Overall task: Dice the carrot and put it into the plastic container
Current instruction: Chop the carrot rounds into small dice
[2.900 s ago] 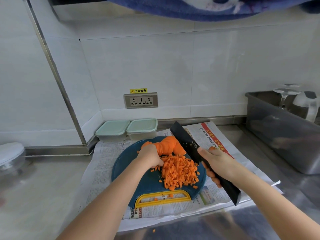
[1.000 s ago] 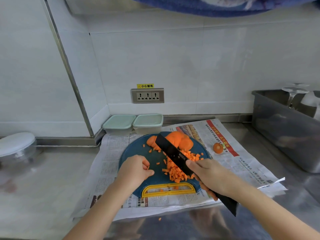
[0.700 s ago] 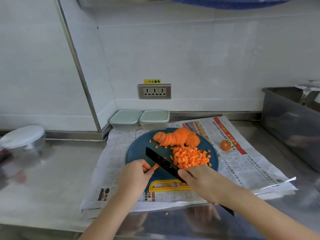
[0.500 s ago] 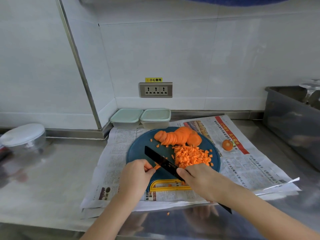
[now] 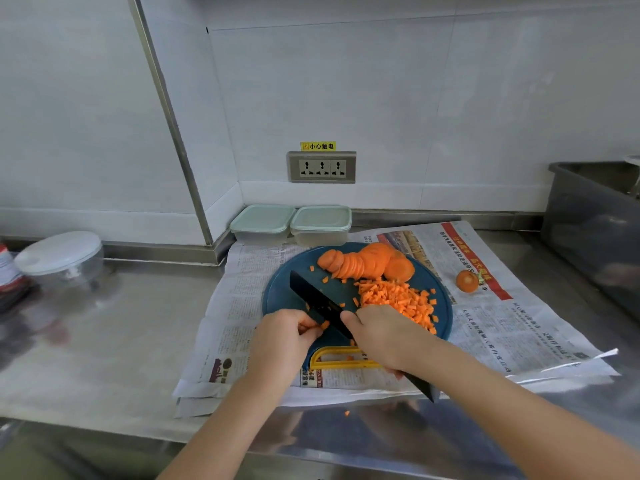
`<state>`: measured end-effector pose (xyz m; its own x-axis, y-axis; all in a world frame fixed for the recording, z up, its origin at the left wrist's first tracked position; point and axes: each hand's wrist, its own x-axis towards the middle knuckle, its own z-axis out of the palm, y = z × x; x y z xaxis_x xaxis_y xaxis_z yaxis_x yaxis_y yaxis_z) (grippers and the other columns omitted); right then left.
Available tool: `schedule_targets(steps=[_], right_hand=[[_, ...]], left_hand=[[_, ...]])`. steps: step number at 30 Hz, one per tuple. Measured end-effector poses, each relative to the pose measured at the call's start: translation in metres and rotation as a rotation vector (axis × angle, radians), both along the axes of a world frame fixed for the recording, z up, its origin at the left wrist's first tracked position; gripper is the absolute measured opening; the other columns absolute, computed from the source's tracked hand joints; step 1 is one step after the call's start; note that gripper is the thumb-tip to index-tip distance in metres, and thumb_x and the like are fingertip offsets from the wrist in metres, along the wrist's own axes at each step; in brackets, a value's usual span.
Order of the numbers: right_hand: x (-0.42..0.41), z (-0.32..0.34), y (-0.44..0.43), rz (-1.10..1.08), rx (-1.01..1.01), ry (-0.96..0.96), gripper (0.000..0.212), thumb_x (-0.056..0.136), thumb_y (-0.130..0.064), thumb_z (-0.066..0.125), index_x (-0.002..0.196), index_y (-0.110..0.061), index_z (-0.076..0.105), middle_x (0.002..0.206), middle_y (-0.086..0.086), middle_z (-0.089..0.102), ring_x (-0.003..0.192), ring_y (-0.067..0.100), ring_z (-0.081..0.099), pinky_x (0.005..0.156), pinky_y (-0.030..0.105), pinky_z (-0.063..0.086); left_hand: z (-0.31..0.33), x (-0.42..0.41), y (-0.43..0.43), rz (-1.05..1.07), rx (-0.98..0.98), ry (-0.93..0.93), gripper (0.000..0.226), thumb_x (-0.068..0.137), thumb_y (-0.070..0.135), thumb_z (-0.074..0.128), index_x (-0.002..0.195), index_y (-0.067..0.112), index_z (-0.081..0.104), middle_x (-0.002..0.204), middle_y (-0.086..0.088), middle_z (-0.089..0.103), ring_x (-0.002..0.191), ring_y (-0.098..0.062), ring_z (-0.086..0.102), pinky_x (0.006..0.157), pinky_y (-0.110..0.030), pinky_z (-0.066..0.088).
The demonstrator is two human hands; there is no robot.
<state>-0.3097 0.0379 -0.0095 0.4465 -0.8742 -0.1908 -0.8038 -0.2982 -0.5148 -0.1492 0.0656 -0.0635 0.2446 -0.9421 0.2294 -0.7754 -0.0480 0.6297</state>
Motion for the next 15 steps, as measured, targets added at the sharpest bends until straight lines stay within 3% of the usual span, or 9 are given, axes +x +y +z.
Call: schedule_targets(steps=[5,11,15], right_hand=[[-0.010,0.013,0.006,0.023,0.064,-0.113,0.047,0.104,-0.038,0.029,0.075,-0.006,0.049,0.052,0.004,0.044,0.025,0.007,0.038,0.030,0.017,0.031],[-0.007,0.004,0.009,0.023,0.118,-0.082,0.049,0.102,-0.043,0.027,0.078,-0.007,0.051,0.056,0.008,0.046,0.035,0.018,0.044,0.034,0.023,0.038],[0.006,-0.001,0.002,-0.002,0.113,-0.084,0.051,0.103,-0.042,0.026,0.080,-0.004,0.052,0.062,0.015,0.053,0.039,0.024,0.051,0.037,0.028,0.043]], left_hand=[[-0.003,0.001,-0.001,0.047,-0.008,0.084,0.010,0.082,0.030,0.073,0.080,0.020,0.073,0.073,0.009,0.070,0.066,-0.004,0.063,0.067,-0.028,0.054],[-0.006,0.001,-0.001,0.043,-0.042,0.060,0.007,0.082,0.026,0.073,0.082,0.018,0.075,0.074,0.008,0.071,0.067,-0.005,0.064,0.068,-0.031,0.055],[-0.003,0.005,-0.004,-0.001,-0.036,0.023,0.005,0.083,0.023,0.073,0.083,0.019,0.075,0.075,0.010,0.070,0.068,-0.004,0.064,0.066,-0.024,0.053]])
